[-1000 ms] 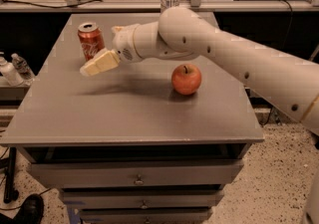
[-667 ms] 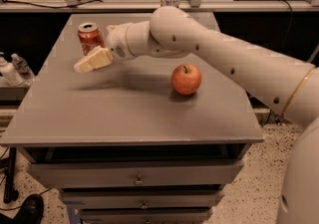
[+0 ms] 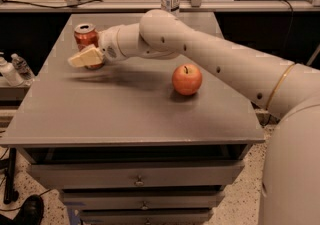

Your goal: Move coke can near blue plastic bottle

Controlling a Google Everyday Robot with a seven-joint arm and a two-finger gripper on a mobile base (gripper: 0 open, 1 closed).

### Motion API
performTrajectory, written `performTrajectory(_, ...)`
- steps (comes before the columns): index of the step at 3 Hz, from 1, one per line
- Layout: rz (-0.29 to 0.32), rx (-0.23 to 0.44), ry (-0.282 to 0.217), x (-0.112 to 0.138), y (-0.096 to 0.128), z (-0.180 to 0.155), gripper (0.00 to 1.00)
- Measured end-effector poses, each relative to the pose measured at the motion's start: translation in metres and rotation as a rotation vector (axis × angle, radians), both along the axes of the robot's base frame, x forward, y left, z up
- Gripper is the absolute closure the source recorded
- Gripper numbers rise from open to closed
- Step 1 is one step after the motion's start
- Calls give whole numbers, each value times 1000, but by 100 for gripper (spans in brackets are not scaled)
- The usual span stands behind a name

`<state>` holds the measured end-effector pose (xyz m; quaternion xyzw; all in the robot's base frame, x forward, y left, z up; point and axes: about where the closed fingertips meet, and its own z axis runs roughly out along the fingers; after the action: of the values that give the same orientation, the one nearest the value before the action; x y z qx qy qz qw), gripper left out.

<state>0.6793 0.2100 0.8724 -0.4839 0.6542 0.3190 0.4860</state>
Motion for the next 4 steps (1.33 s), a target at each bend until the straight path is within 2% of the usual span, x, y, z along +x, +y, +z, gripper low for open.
performTrajectory(1, -14, -10, 0, 2, -9, -3, 48)
performTrajectory(2, -42, -40, -14, 8, -35, 2, 71)
performTrajectory(3, -86, -69, -42, 21, -77, 17, 96)
performTrajectory(4, -122, -65, -63, 29, -118, 28, 100)
